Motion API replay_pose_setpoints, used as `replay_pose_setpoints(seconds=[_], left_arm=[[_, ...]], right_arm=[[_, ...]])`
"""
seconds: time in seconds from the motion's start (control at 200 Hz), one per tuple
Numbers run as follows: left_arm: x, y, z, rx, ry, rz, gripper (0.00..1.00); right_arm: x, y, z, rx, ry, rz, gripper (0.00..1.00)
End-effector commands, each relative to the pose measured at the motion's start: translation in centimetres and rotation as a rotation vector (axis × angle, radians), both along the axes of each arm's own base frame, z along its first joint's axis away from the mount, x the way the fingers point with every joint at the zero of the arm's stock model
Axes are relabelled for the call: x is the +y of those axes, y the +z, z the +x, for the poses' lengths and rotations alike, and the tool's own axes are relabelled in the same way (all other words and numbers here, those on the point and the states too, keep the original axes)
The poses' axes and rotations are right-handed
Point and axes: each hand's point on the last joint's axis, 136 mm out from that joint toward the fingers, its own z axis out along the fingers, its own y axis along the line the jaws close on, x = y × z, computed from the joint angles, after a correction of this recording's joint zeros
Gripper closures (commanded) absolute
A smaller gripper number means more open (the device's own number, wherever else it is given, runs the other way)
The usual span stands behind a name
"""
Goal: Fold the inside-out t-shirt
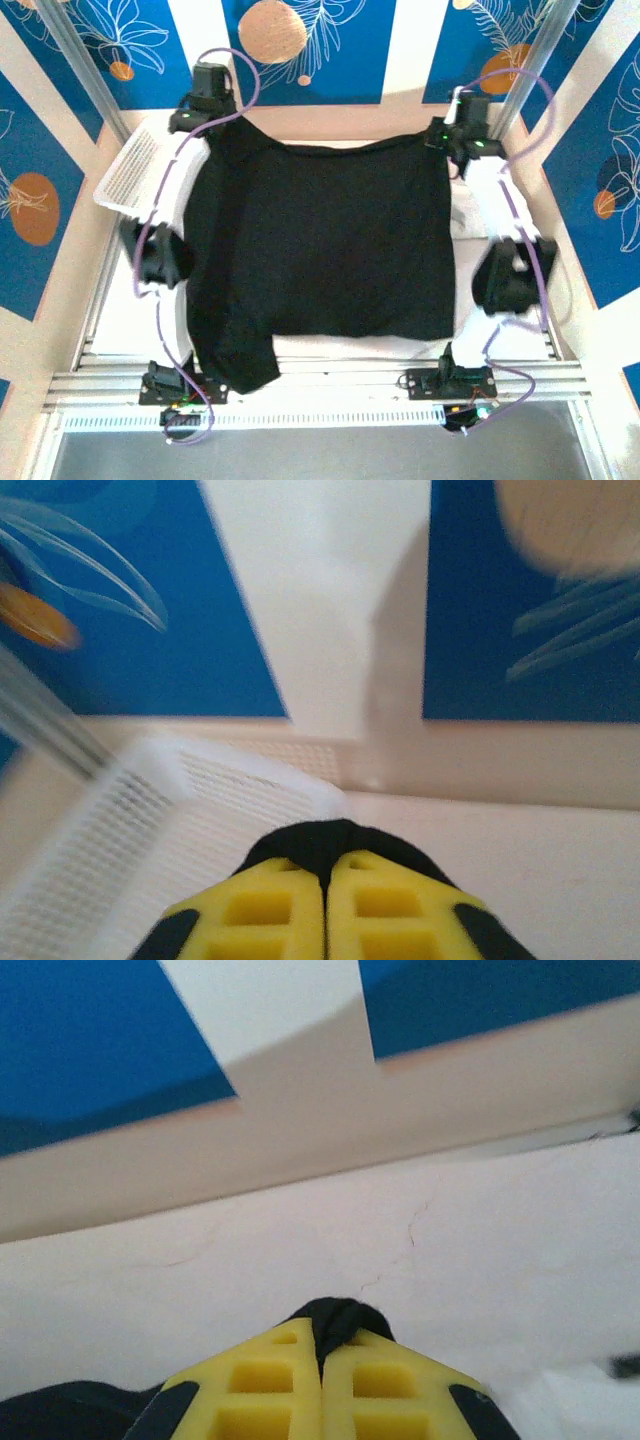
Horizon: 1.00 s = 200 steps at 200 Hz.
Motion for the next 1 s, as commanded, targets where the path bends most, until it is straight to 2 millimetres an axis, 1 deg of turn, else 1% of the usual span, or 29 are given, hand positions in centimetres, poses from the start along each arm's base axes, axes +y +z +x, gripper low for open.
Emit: replay_pose_setpoints(seconds=[0.0, 0.04, 0.06, 0.08, 0.145, 0.205, 0.23, 0.275, 0.32, 0.36, 0.41, 0.42, 0.43, 0.44, 0.475, 0.49, 0.495, 0.505, 0.515, 0.525, 0.535, 0.545, 0.57, 0.605, 0.645, 0.76, 0.895, 0.965, 0.995], left_arm=[[-1.0, -7.8, 5.5, 0.064, -0.061, -0.125, 0.72], [-1.3, -8.8, 6.7, 0.050, -0.082, -0.145, 0.54], [-1.4, -9.0, 7.0, 0.041, -0.092, -0.160, 0.46], [-1.5, -9.1, 7.2, 0.036, -0.097, -0.173, 0.40], [-1.5, -8.8, 7.0, 0.038, -0.110, -0.199, 0.30], [-1.7, -8.2, 6.2, 0.046, -0.127, -0.229, 0.23], [-1.7, -7.9, 5.5, 0.052, -0.130, -0.243, 0.22], [-1.6, -7.3, 4.2, 0.064, -0.122, -0.266, 0.20], [-1.6, -6.7, 2.5, 0.087, -0.119, -0.297, 0.19], [-1.9, -6.6, 0.8, 0.113, -0.124, -0.337, 0.19], [-2.6, -7.1, -1.5, 0.149, -0.136, -0.403, 0.18], [-2.7, -7.0, -1.9, 0.146, -0.142, -0.415, 0.18], [-2.9, -7.4, -2.4, 0.158, -0.144, -0.427, 0.18], [-3.0, -7.3, -2.8, 0.157, -0.150, -0.440, 0.18], [-3.4, -8.1, -4.5, 0.174, -0.160, -0.480, 0.17], [-3.5, -7.9, -5.1, 0.167, -0.162, -0.494, 0.17], [-3.4, -8.3, -5.4, 0.174, -0.158, -0.498, 0.17], [-3.5, -8.2, -5.8, 0.168, -0.158, -0.506, 0.17], [-3.5, -8.7, -6.4, 0.177, -0.153, -0.514, 0.17], [-3.6, -8.4, -6.7, 0.167, -0.157, -0.521, 0.17], [-3.6, -9.0, -7.2, 0.176, -0.156, -0.530, 0.17], [-3.7, -8.8, -7.6, 0.169, -0.159, -0.541, 0.17], [-3.9, -9.2, -8.6, 0.175, -0.163, -0.563, 0.17], [-4.2, -9.5, -9.9, 0.178, -0.173, -0.591, 0.16], [-4.9, -10.3, -11.4, 0.198, -0.185, -0.616, 0.16], [-7.1, -13.7, -15.2, 0.293, -0.226, -0.629, 0.16], [-7.7, -17.5, -18.1, 0.400, -0.216, -0.620, 0.16], [-7.6, -18.9, -19.2, 0.434, -0.202, -0.619, 0.16], [-7.4, -19.5, -19.7, 0.447, -0.194, -0.618, 0.16]], right_arm=[[-1.5, -7.0, 6.6, 0.073, -0.087, -0.023, 0.80], [-1.7, -9.2, 8.0, 0.124, -0.087, -0.026, 0.74], [-1.7, -9.8, 8.4, 0.142, -0.086, -0.027, 0.70], [-1.7, -10.3, 8.7, 0.153, -0.083, -0.027, 0.67], [-1.0, -10.6, 8.9, 0.171, -0.054, -0.022, 0.62], [-0.4, -10.3, 7.9, 0.175, -0.029, -0.036, 0.56], [0.0, -10.0, 7.2, 0.178, -0.018, -0.040, 0.52], [0.9, -9.6, 5.6, 0.187, 0.012, -0.042, 0.50], [1.8, -9.6, 3.5, 0.206, 0.035, -0.042, 0.49], [2.7, -10.1, 1.4, 0.239, 0.060, -0.025, 0.47], [3.8, -11.2, -1.4, 0.300, 0.077, 0.009, 0.47], [4.0, -11.4, -1.9, 0.309, 0.081, 0.017, 0.47], [4.3, -11.8, -2.5, 0.324, 0.085, 0.026, 0.46], [4.6, -12.0, -3.0, 0.333, 0.093, 0.033, 0.46], [5.4, -13.2, -4.7, 0.378, 0.113, 0.058, 0.45], [5.7, -13.5, -5.4, 0.392, 0.120, 0.066, 0.45], [5.8, -13.6, -5.6, 0.398, 0.121, 0.067, 0.45], [5.8, -13.9, -6.0, 0.408, 0.122, 0.070, 0.45], [6.0, -14.3, -6.5, 0.420, 0.127, 0.073, 0.44], [6.1, -14.6, -6.9, 0.430, 0.129, 0.075, 0.44], [6.2, -14.9, -7.3, 0.440, 0.132, 0.075, 0.44], [6.3, -15.2, -7.6, 0.451, 0.132, 0.077, 0.44], [6.4, -15.9, -8.5, 0.476, 0.133, 0.082, 0.44], [6.2, -16.9, -9.4, 0.506, 0.130, 0.092, 0.44], [6.0, -18.1, -10.4, 0.547, 0.127, 0.106, 0.44], [4.1, -21.2, -12.5, 0.673, 0.091, 0.092, 0.45], [1.8, -24.3, -15.3, 0.818, 0.041, 0.080, 0.46], [0.9, -25.3, -17.1, 0.878, 0.008, 0.083, 0.46], [0.2, -25.7, -17.9, 0.903, -0.014, 0.072, 0.49]])
